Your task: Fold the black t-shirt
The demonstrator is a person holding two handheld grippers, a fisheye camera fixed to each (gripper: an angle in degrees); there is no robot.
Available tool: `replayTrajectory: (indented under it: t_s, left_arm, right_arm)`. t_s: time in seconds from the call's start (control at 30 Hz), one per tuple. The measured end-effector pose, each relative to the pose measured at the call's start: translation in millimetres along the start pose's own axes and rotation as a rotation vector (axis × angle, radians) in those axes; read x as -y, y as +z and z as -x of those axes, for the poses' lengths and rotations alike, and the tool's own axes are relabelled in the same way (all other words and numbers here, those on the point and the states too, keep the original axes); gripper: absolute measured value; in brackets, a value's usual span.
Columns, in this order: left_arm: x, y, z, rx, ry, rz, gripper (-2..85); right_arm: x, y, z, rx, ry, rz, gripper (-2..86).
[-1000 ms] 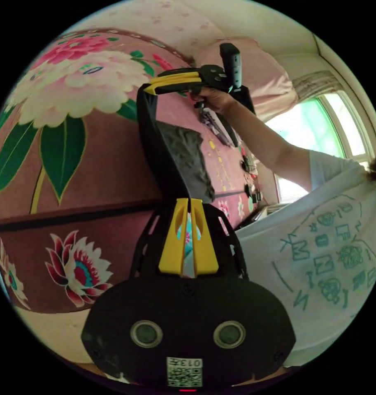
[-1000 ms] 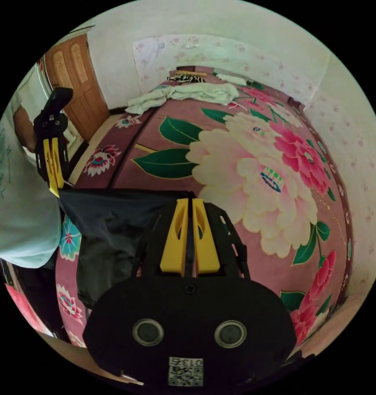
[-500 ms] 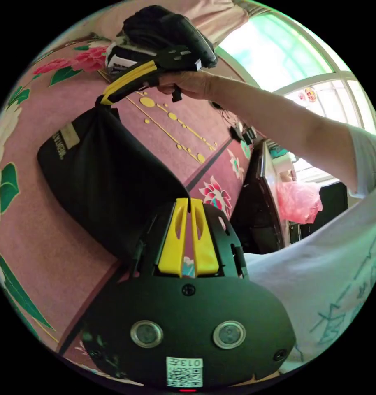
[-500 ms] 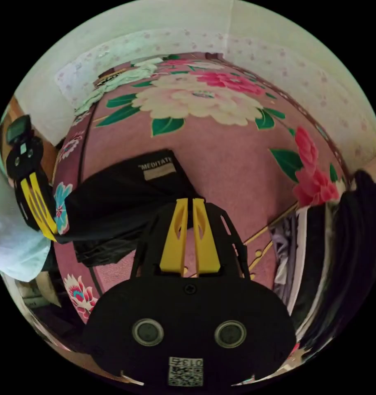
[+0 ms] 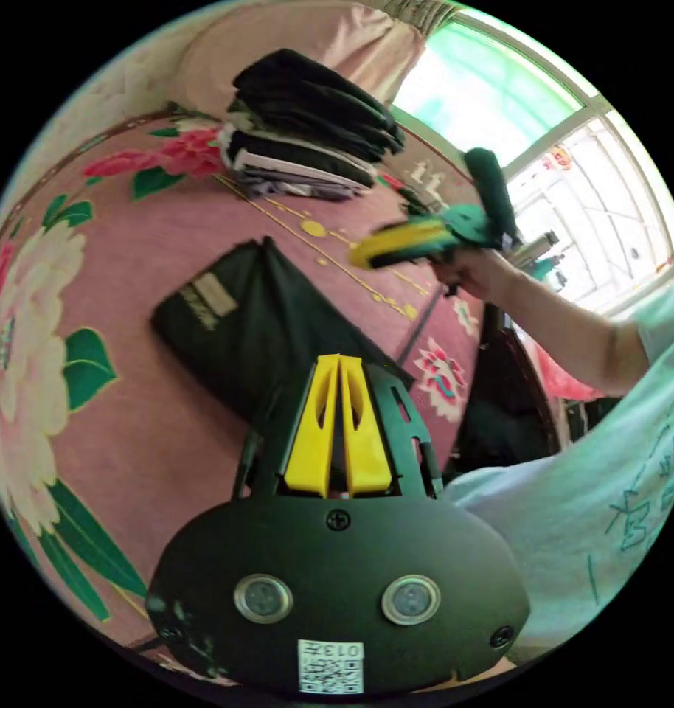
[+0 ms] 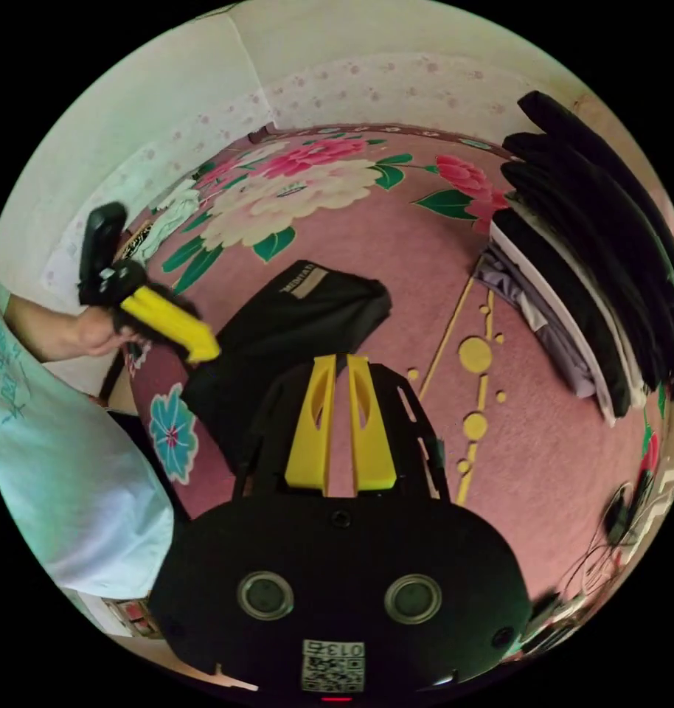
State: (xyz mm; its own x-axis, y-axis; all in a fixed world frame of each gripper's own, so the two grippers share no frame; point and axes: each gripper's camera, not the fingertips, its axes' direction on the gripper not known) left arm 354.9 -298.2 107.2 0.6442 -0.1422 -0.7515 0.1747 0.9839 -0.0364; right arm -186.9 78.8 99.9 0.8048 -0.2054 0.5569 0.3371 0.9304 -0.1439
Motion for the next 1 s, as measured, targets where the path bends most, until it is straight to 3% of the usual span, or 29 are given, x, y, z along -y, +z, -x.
replayTrajectory:
  t_s: [0.1, 0.33, 0.47, 0.63, 0.77, 1.0]
  left_arm:
    - [46, -1, 14, 0.074, 0.048, 0.024, -0.1]
    - [132, 35, 7, 0.249, 0.19, 0.258, -0.2]
    - [153, 10, 18, 0.104, 0.013, 0.172, 0.3]
    - [167, -34, 17, 0.196, 0.057, 0.019, 5.7]
    - [208, -31, 20, 0.133, 0.21, 0.141, 12.3]
    - [248, -11, 10, -0.018, 0.259, 0.285, 14.2]
  right_arm:
    - [-37, 6, 22, -0.003, 0.096, -0.013, 0.7]
    - [-102, 37, 29, -0.05, 0.177, 0.108, 0.1]
    - [-126, 25, 6, -0.065, 0.243, 0.099, 0.9]
    - [-189, -18, -5, 0.011, 0.46, -0.058, 7.6]
    - [-250, -22, 6, 0.134, 0.591, -0.107, 12.3]
    - [-287, -8, 4, 0.217, 0.764, -0.2, 12.9]
